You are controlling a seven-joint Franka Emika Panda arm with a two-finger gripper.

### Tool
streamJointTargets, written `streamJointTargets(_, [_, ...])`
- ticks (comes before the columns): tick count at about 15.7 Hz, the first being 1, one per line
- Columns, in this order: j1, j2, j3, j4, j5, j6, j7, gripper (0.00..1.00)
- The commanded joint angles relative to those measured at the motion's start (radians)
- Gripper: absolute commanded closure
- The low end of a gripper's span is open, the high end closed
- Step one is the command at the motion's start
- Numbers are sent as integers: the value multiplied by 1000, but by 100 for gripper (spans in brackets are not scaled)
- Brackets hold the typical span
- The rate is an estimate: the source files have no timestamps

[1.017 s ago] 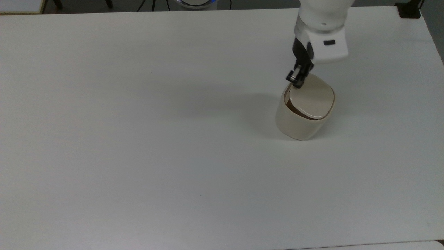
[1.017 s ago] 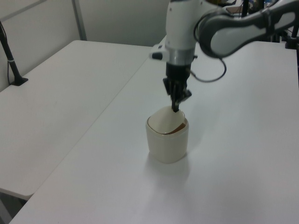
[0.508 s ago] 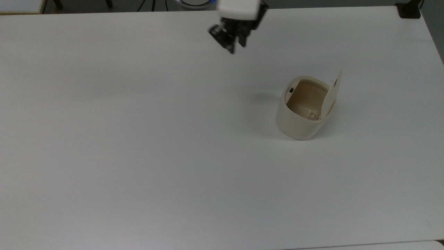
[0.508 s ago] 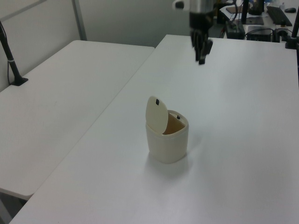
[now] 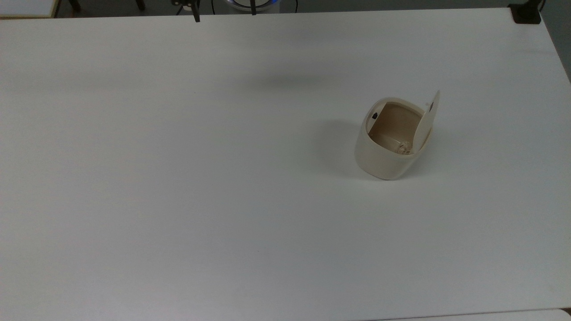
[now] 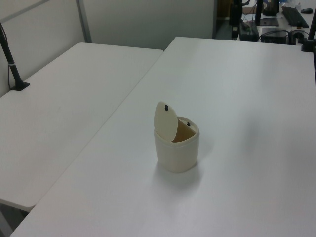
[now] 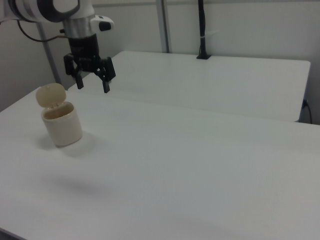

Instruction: Open the trash bin

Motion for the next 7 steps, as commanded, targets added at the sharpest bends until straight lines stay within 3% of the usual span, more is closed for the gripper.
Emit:
streamJointTargets(1, [-28,-36,12,-43,5,11,222,0])
streamJointTargets(7, [-20,-33,8,-45,-29,31,342,0])
